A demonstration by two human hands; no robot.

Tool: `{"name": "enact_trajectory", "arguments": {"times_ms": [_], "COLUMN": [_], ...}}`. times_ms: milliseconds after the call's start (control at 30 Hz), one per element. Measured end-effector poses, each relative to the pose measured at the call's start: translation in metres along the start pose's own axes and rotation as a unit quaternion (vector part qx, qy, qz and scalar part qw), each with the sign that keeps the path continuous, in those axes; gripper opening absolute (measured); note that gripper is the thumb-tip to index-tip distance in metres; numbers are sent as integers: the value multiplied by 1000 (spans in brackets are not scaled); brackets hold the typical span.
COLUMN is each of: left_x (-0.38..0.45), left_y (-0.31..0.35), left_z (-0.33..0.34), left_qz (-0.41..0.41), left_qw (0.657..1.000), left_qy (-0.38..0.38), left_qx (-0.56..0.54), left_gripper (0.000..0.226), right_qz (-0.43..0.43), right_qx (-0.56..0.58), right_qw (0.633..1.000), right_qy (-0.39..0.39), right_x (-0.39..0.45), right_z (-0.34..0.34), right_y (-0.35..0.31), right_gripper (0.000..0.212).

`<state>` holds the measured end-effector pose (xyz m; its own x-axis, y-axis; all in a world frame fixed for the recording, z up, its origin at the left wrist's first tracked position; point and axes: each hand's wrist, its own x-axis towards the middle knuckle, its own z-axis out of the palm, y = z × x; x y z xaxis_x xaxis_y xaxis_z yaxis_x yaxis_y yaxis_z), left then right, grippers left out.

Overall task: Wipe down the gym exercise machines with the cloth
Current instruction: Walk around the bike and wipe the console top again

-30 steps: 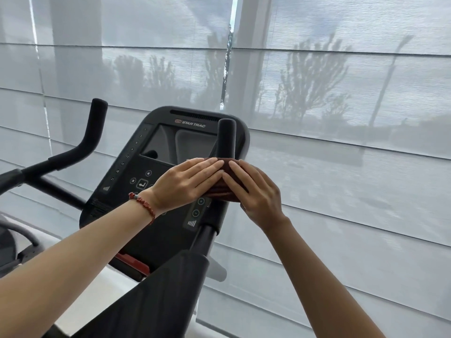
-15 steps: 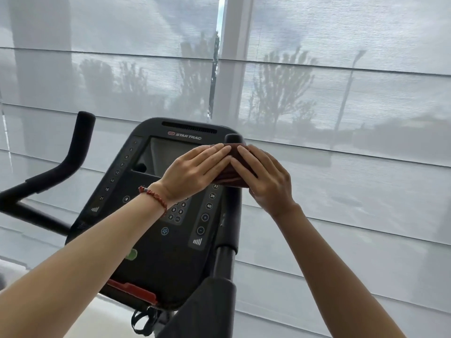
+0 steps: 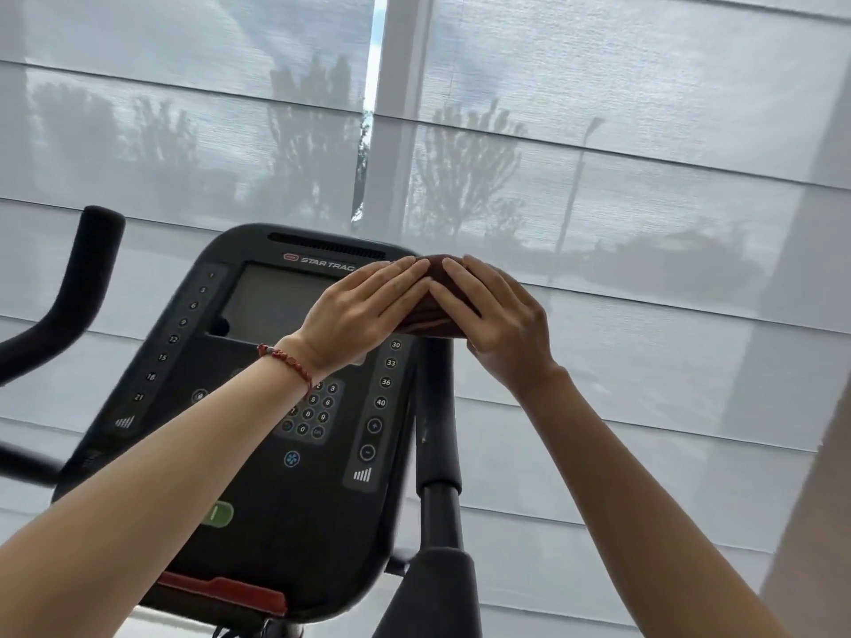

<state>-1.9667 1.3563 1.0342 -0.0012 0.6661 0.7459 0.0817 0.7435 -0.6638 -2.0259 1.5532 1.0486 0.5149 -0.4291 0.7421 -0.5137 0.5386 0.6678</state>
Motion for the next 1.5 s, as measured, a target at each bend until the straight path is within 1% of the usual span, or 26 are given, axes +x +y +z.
{"name": "enact_trajectory", "arguments": {"times_ms": [100,267,500,767,933,1033,1300,1500], "left_x": [-5,-16,-29,-51,-61,-67,-76,-77], "left_y": [4,15,33,51,63,73,92,105], "left_z": [4,13,15,16,14,11,1,-8], "left_qz": [-17,-58,-105,-116,-121,-124,-136,-160], "left_qw": [999,995,986,981,979,977,969,959], "left_qy": [19,45,50,27,16,4,-29,-52], "left_qx": [-28,-69,-117,-153,-165,-173,-204,-229], "left_gripper": [26,29,30,34,34,35,38,42], "right_qz": [-11,-23,-29,-46,-59,-65,-55,-38], "right_qx": [-11,-30,-23,-12,-1,7,27,44], "right_qw": [1000,999,997,994,991,989,985,981], "right_qy": [-13,-32,-68,-96,-122,-134,-164,-182], "right_x": [0,-2,-4,-9,-15,-19,-33,-42], "right_z": [-3,-8,-15,-26,-32,-37,-49,-57], "right_y": [-3,-8,-17,-32,-36,-41,-48,-52], "right_gripper": [42,36,37,39,32,35,37,34]}}
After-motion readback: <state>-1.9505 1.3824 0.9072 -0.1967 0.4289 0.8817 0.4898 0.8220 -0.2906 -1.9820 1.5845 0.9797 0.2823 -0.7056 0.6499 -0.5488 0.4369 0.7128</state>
